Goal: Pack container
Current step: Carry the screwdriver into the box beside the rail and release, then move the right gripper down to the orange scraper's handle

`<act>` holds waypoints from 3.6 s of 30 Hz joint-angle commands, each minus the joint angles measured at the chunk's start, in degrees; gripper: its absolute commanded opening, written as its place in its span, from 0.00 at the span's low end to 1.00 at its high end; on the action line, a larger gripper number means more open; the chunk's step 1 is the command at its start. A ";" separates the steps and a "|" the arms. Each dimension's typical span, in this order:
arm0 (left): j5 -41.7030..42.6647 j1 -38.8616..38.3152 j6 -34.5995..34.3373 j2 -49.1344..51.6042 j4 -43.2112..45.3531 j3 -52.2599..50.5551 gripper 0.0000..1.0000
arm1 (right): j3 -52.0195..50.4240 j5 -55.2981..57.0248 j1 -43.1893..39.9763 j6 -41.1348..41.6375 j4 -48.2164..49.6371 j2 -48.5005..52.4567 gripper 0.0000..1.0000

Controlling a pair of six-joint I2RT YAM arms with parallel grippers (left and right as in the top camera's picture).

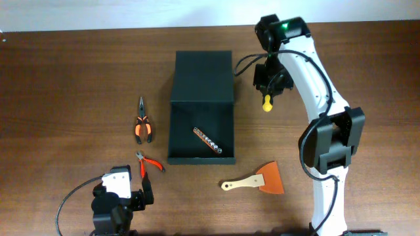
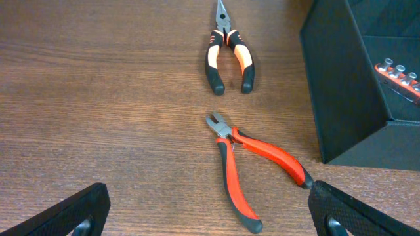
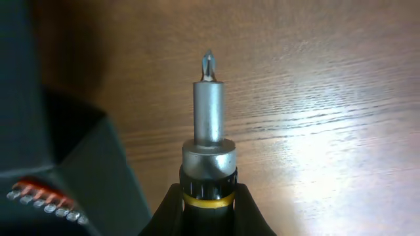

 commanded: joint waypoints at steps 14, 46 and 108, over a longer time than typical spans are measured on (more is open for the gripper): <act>0.20 0.24 -0.57 -0.46 0.15 -0.28 0.99 | 11.54 -14.47 16.52 -34.69 -5.73 -0.17 0.04; 0.20 0.24 -0.57 -0.46 0.15 -0.28 0.99 | -20.09 -10.80 27.19 -41.66 19.34 -0.15 0.19; 0.20 0.24 -0.57 -0.46 0.15 -0.28 0.99 | -86.93 -10.95 23.91 48.78 36.48 -60.98 0.93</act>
